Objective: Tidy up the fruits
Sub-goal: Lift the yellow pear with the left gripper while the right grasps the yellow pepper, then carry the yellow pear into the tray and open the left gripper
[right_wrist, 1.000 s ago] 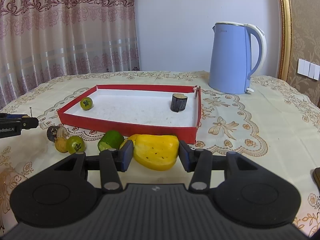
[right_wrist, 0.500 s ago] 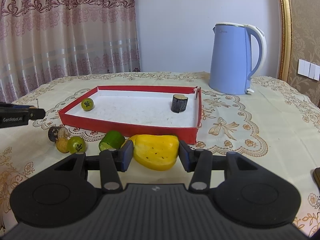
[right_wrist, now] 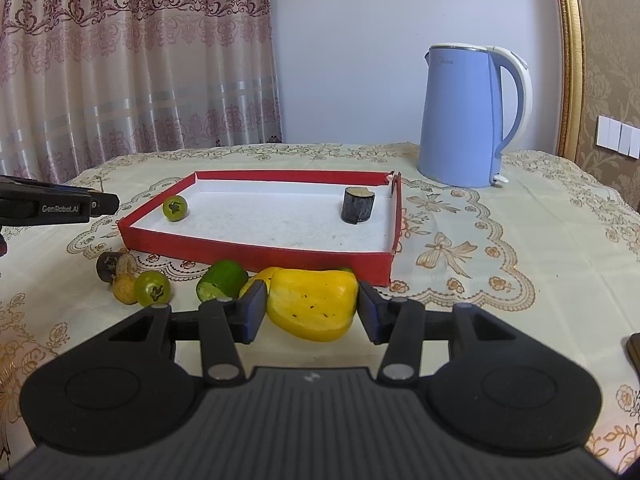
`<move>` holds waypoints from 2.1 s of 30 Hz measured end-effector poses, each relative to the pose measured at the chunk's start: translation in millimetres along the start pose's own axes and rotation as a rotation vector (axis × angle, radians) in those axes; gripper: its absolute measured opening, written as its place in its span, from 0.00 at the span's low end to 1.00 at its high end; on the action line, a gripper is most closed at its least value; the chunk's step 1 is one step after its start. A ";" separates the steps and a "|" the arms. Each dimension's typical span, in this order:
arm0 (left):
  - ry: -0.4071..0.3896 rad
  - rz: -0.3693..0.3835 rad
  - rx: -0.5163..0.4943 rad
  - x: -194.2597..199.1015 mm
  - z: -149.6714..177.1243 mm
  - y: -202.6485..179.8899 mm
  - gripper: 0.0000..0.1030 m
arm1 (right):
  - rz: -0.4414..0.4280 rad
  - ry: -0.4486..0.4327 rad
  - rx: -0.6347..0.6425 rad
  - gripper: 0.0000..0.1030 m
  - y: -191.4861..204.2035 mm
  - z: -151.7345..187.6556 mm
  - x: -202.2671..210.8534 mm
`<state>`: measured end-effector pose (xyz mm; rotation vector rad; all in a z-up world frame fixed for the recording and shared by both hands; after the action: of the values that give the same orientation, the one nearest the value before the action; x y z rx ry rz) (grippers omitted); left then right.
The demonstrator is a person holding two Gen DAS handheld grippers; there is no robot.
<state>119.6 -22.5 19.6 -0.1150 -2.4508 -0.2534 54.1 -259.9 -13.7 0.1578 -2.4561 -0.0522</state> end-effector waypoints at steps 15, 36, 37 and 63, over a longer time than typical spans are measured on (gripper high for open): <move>0.009 -0.012 -0.002 -5.1 -3.7 -2.6 0.24 | -0.010 -0.007 0.006 0.45 1.1 -0.6 2.2; 0.095 -0.051 -0.062 -89.9 -60.2 -35.5 0.24 | -0.011 -0.001 -0.005 0.45 -5.0 -0.8 2.1; 0.101 -0.052 -0.060 -94.6 -61.8 -36.5 0.24 | -0.011 0.000 -0.007 0.45 -5.5 -0.6 1.7; 0.136 -0.135 -0.067 -134.9 -79.1 -52.5 0.24 | -0.018 0.008 -0.019 0.45 -12.5 -2.0 -4.7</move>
<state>265.1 -93.0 -13.0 0.0382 -2.3178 -0.3906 60.2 -271.8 -16.1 0.1716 -2.4453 -0.0826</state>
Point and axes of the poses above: each gripper's, at about its wrist camera, not at the fingertips, and x roughly against the way its jaws point, y to its left, z to its underside, the point moved 4 cm from there along -x, roughly the way its jaws point, and after that the axes turned 11 degrees about y, right-handed, at the moved point
